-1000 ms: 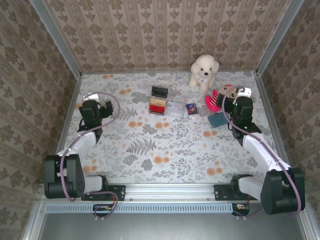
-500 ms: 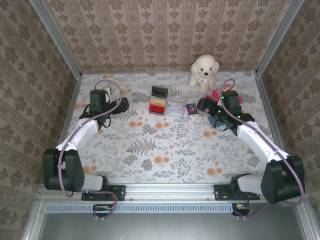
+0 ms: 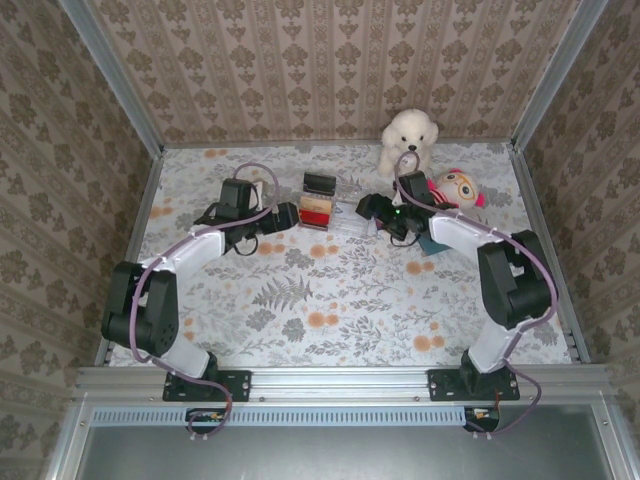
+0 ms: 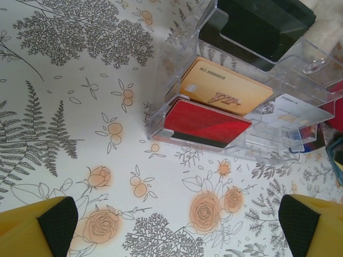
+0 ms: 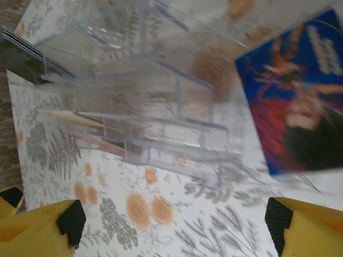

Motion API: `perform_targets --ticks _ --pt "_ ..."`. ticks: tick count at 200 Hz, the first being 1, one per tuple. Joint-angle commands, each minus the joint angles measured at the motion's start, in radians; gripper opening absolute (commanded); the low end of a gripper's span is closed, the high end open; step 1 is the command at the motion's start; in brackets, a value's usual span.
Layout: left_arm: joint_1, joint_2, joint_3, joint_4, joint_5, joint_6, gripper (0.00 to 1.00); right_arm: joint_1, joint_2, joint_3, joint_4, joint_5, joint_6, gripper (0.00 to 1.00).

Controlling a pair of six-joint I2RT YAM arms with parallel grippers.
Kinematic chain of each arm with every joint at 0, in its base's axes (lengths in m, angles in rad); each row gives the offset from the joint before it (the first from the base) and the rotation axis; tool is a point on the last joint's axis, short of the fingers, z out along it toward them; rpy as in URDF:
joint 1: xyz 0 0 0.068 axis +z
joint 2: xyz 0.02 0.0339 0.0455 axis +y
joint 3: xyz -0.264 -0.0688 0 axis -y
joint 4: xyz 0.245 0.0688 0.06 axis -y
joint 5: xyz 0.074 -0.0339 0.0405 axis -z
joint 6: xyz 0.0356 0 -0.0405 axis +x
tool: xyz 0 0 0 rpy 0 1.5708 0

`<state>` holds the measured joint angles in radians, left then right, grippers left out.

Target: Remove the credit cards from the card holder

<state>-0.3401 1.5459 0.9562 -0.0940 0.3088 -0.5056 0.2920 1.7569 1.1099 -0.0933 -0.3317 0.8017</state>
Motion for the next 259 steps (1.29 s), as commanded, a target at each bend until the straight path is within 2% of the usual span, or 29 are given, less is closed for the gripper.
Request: perform_targets --ticks 1,49,96,111,127,165,193,214,231,259 --pt "-0.006 -0.002 -0.002 0.02 0.004 -0.032 1.0 0.006 0.078 0.094 0.003 -0.021 0.01 0.89" --pt "-0.01 -0.03 -0.027 0.004 -0.014 -0.032 1.0 0.006 0.206 0.257 -0.067 0.02 -0.044 0.86" --pt "-0.01 -0.053 -0.054 0.0 -0.027 -0.029 1.0 0.005 0.294 0.401 -0.07 -0.062 -0.065 0.86" --pt "-0.01 -0.055 -0.06 0.0 -0.036 -0.032 1.0 0.004 0.325 0.45 -0.095 -0.09 -0.063 0.82" --pt "-0.01 -0.054 -0.061 -0.005 -0.045 -0.034 1.0 0.0 0.318 0.474 -0.15 -0.066 -0.081 0.81" --pt "-0.01 -0.053 -0.06 -0.018 -0.054 -0.03 1.0 -0.029 0.133 0.395 -0.382 0.168 -0.176 0.83" --pt "-0.01 -0.048 -0.06 -0.012 -0.066 -0.027 1.0 -0.06 -0.049 0.228 -0.506 0.356 -0.196 0.84" --pt "-0.01 -0.043 -0.059 0.003 -0.068 -0.028 1.0 -0.091 -0.165 0.088 -0.534 0.439 -0.186 0.79" --pt "-0.01 -0.035 -0.053 0.014 -0.068 -0.03 1.0 -0.123 -0.195 0.016 -0.528 0.468 -0.164 0.78" --pt "-0.01 -0.019 -0.036 0.007 -0.059 -0.037 1.0 -0.149 -0.134 0.011 -0.515 0.488 -0.172 0.66"
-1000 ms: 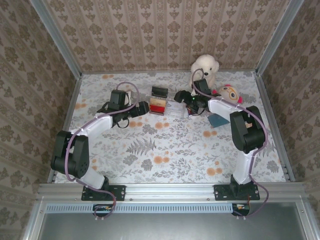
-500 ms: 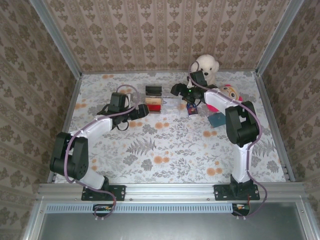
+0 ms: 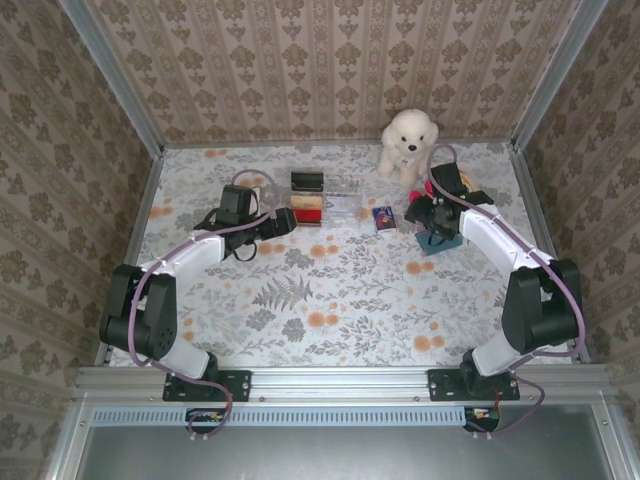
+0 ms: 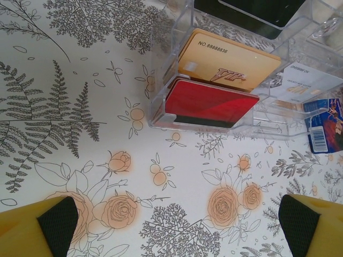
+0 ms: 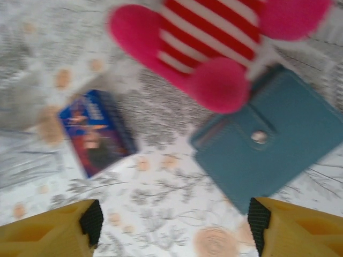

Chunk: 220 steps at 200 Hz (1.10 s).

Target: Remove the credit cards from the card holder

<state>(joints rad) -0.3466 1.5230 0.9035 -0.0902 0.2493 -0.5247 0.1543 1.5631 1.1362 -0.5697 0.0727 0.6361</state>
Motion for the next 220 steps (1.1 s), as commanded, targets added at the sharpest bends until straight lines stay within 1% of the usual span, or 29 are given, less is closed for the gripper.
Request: perform_targets --ticks 1,22,68,93,121,128,133,159,172,187,205,220 --pt "-0.004 0.004 0.017 0.002 0.002 -0.019 1.0 -0.01 0.064 -0.014 -0.037 0.085 -0.009 0.66" --pt "-0.006 0.01 0.028 0.006 0.043 -0.029 1.0 0.002 0.118 -0.003 -0.007 0.095 -0.035 0.63" --pt "-0.014 0.017 0.032 0.004 0.036 -0.035 1.0 0.005 0.233 0.034 0.027 0.056 -0.056 0.63" --pt "-0.014 0.025 0.035 0.004 0.038 -0.041 1.0 0.012 0.272 0.014 0.072 0.004 -0.032 0.64" --pt "-0.015 0.033 0.036 0.004 0.034 -0.043 1.0 0.062 0.256 -0.053 0.083 -0.049 0.027 0.66" --pt "-0.016 0.035 0.039 0.005 0.033 -0.043 1.0 0.084 0.244 -0.061 0.056 -0.011 0.049 0.66" --pt "-0.016 0.039 0.04 0.004 0.033 -0.044 1.0 0.094 0.232 -0.069 0.054 -0.012 0.051 0.66" --pt "-0.018 0.059 0.05 0.009 0.035 -0.052 1.0 0.142 0.142 -0.133 0.072 -0.066 0.107 0.68" --pt "-0.022 0.068 0.053 0.013 0.038 -0.056 1.0 0.162 0.113 -0.135 0.07 -0.103 0.118 0.68" --pt "-0.025 0.078 0.059 0.017 0.039 -0.059 1.0 0.163 0.077 -0.124 0.065 -0.139 0.114 0.69" --pt "-0.029 0.08 0.063 0.017 0.042 -0.061 1.0 0.142 0.037 -0.086 0.038 -0.075 0.061 0.72" --pt "-0.031 0.082 0.061 0.018 0.042 -0.063 1.0 0.113 0.039 -0.049 -0.003 0.001 -0.002 0.72"
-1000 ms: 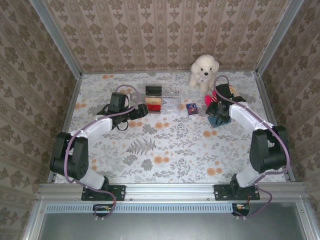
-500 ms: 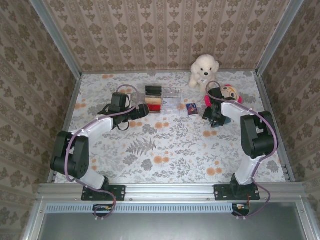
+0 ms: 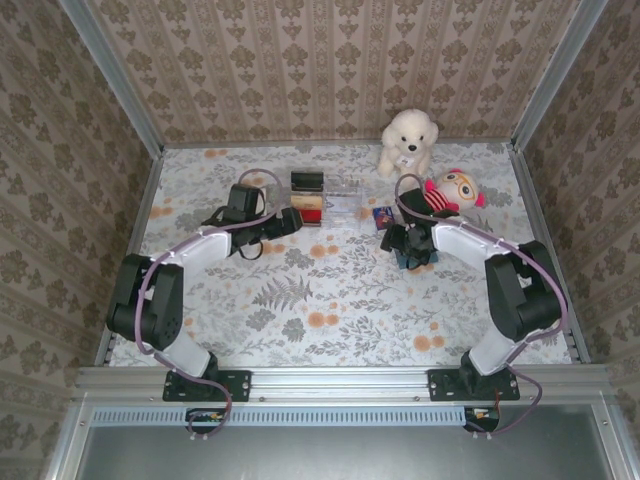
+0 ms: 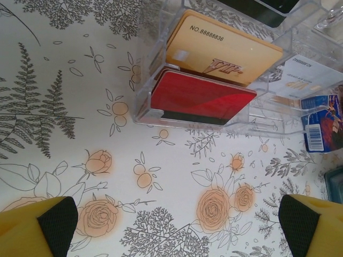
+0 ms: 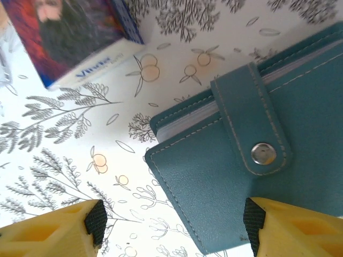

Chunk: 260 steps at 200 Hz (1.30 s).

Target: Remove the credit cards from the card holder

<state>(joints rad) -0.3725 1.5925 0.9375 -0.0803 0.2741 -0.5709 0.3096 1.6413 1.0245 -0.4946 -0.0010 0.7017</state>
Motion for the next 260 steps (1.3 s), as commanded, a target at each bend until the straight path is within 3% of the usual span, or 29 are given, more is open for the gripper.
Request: perform_targets --ticks 1,45,91,126,156,186,231,260 --pt "-0.007 0.011 0.027 0.008 0.017 -0.017 1.0 -0.042 -0.04 0.062 -0.078 0.075 -0.067 0.72" --pt "-0.016 0.007 0.002 0.013 0.01 -0.036 1.0 -0.12 0.078 0.126 -0.135 0.172 -0.142 0.71" --pt "-0.027 0.003 -0.014 0.014 0.009 -0.074 0.98 -0.15 0.158 0.146 -0.147 0.048 -0.195 0.75" --pt "-0.061 -0.034 -0.016 -0.018 -0.057 -0.096 0.98 -0.143 0.154 0.12 -0.162 -0.061 -0.186 0.74" --pt "-0.077 -0.071 -0.047 -0.033 -0.088 -0.156 0.98 -0.094 0.08 0.065 -0.174 -0.101 -0.143 0.73" --pt "-0.148 -0.095 -0.12 0.044 -0.078 -0.277 0.97 -0.023 -0.007 -0.024 -0.114 -0.199 -0.034 0.72" --pt "-0.272 -0.017 -0.098 0.102 -0.063 -0.369 0.89 0.135 -0.057 -0.093 0.009 -0.332 0.078 0.72" --pt "-0.319 0.029 -0.096 0.18 -0.002 -0.441 0.86 0.123 -0.101 -0.066 -0.078 -0.223 0.048 0.72"
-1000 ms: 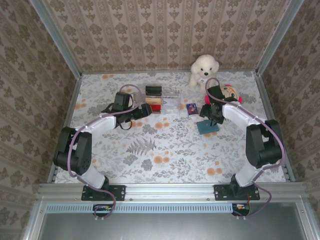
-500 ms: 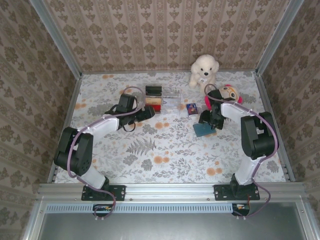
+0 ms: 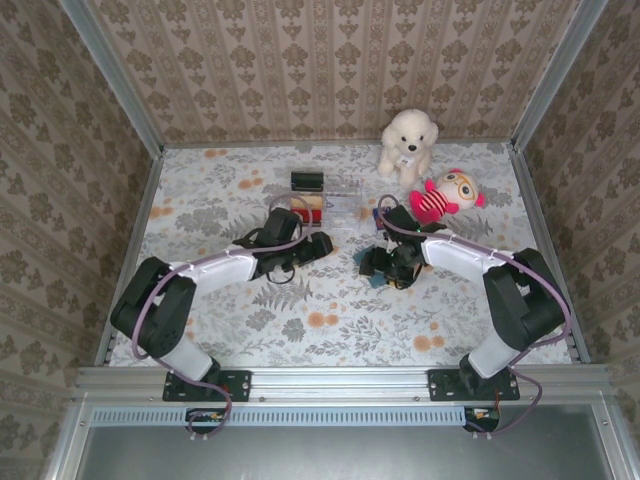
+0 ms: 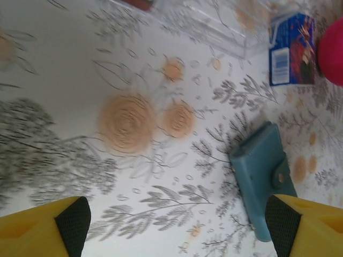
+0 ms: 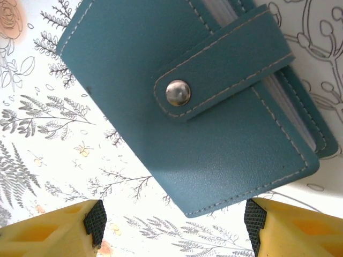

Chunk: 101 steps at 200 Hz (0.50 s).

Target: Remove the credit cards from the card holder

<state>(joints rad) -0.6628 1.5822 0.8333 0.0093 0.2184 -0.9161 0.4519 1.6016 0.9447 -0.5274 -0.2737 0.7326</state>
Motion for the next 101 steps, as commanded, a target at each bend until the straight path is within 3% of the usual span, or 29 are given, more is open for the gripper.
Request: perform_targets --ticks 1,28,60,101 --pt "-0.03 0.042 0.007 0.094 0.057 -0.098 0.85 -0.02 -0.064 0.015 -0.048 0.054 0.015 0.72" --pt "-0.07 0.103 0.027 0.176 0.117 -0.171 0.75 -0.071 -0.083 0.041 -0.049 0.078 -0.055 0.73" --pt "-0.099 0.181 0.093 0.133 0.124 -0.197 0.59 -0.108 0.065 0.121 -0.043 0.017 -0.131 0.64" --pt "-0.109 0.235 0.131 0.14 0.149 -0.211 0.53 -0.109 0.137 0.15 0.023 0.03 -0.148 0.6"
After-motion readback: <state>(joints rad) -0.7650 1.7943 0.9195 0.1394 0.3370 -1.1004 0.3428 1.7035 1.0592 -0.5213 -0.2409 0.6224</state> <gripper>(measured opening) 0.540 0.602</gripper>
